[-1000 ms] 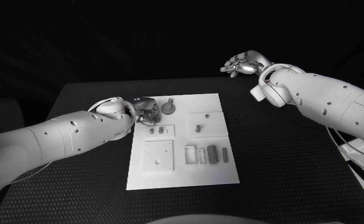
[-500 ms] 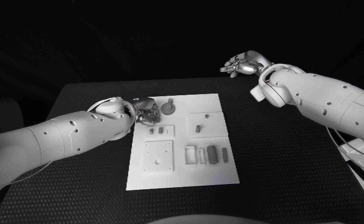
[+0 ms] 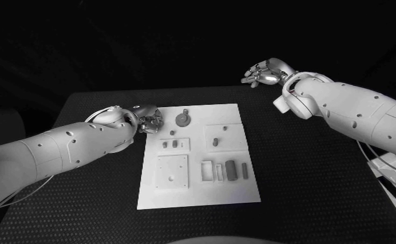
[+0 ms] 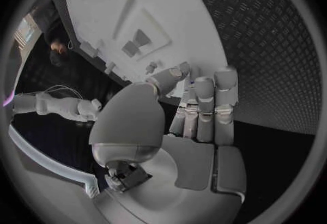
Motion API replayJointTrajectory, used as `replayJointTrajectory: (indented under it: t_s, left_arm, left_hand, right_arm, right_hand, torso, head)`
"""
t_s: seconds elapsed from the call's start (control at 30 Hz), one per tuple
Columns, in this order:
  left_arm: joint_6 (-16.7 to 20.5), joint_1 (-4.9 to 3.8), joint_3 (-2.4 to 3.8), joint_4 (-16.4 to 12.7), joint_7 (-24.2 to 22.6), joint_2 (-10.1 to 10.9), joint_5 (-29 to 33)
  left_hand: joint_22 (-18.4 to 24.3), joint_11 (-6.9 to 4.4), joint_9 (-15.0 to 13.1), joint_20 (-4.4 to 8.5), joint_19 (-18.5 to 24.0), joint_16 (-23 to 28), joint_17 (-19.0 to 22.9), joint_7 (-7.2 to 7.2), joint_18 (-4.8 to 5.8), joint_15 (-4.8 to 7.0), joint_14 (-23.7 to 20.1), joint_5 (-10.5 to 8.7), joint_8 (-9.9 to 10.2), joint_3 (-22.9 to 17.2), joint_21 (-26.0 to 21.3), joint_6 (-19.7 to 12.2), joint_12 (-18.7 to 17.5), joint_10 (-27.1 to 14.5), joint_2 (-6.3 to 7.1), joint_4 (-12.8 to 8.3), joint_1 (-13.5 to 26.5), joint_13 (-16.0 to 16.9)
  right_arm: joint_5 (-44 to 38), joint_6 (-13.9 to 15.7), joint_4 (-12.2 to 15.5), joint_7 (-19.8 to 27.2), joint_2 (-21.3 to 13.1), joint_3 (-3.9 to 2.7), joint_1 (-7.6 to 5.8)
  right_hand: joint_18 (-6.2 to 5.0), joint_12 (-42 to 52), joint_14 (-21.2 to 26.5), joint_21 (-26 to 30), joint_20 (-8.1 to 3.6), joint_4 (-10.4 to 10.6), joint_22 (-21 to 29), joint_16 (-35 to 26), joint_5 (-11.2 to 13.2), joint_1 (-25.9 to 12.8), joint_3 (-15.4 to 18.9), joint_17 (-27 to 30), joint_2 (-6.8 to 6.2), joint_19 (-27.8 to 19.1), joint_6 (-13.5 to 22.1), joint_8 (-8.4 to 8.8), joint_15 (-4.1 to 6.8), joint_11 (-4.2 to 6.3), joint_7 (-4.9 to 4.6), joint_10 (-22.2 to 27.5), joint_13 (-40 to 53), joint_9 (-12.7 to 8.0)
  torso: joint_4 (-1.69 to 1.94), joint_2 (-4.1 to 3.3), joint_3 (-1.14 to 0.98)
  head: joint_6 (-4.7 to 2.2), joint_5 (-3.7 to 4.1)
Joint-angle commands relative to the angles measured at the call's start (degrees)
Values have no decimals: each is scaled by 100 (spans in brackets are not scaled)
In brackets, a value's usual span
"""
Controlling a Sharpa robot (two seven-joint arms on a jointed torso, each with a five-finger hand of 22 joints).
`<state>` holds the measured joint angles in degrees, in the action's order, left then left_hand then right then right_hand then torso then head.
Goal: Assemble the parts on the task board
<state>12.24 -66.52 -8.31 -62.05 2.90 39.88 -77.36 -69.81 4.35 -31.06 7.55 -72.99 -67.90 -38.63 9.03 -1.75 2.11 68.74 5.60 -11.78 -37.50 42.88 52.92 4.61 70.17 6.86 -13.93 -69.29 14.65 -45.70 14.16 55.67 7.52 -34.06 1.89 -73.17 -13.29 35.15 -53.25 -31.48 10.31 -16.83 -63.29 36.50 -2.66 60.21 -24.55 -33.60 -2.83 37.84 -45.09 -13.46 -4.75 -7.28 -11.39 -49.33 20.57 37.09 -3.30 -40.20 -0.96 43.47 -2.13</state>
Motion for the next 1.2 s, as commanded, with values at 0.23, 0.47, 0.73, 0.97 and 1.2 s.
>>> replayJointTrajectory:
  t_s: [0.23, 0.47, 0.73, 0.97, 1.2]
  left_arm:
    - [833, -202, 117, 159, -630, 127, 3628]
    - [409, -417, 119, 1, -1168, 300, 5396]
    - [104, -501, 121, -331, -1405, 402, 5937]
    - [39, -501, 121, -518, -1565, 413, 6176]
    - [78, -501, 122, -586, -1643, 413, 6204]
  left_hand:
    - [147, 3, -24, -28, 234, 246, 184, 24, -787, -3, -236, -120, -117, 68, -268, 90, 224, -93, 81, 152, 104, 103]
    - [300, 5, -19, -48, 398, 490, 347, 29, -695, -11, -371, -157, -163, 259, -511, 40, 391, -162, 38, 171, 259, 176]
    - [871, 155, 1, -235, 1130, 1515, 854, 53, -413, -204, -1002, -191, -217, 585, -1400, -69, 521, -434, -29, 141, 616, 207]
    - [1600, 361, 24, -606, 1865, 2759, 1261, 102, -210, -651, -1635, -194, -224, 621, -2380, -242, 385, -818, -15, 76, 778, 44]
    - [1885, 404, 36, -815, 2126, 3304, 1343, 81, -216, -856, -1876, -197, -243, 669, -2731, -328, 282, -964, -24, 42, 795, -122]
  right_arm:
    - [-1462, -835, 108, 53, -87, -1, 25]
    - [-2399, -878, 403, -32, -164, 29, 118]
    - [-3632, -442, 643, -303, -77, 217, 289]
    - [-4294, -135, 719, -666, 45, 382, 398]
    - [-4657, -118, 696, -804, 208, 475, 471]
  right_hand:
    - [-171, -831, -1005, -327, -143, 1, -31, 367, -8, 466, -157, -232, 20, 953, -262, -64, 419, 78, 75, -717, -587, -48]
    - [-171, -1309, -1247, -351, -245, 1, -7, 382, -7, 597, -137, -333, -10, 1224, -400, -66, 495, 141, 117, -1162, -876, -121]
    - [-171, -1553, -1376, -372, -294, 4, -15, 406, -5, 605, -72, -420, -88, 1365, -459, -56, 534, 174, 135, -1381, -999, -172]
    - [-171, -1671, -1412, -379, -319, 3, -22, 420, -5, 599, -42, -462, -181, 1415, -478, -51, 537, 172, 148, -1405, -1052, -191]
    - [-171, -1743, -1418, -363, -323, 4, -21, 415, -6, 631, -45, -491, -225, 1423, -526, -67, 537, 172, 175, -1461, -1082, -199]
  torso:
    - [2, 0, -3]
    - [-13, 6, -9]
    - [12, -2, -7]
    - [9, -5, 0]
    - [0, -10, 3]
  head:
    - [-76, 40]
    - [-128, 49]
    - [-188, 45]
    - [-191, 25]
    - [-173, 15]
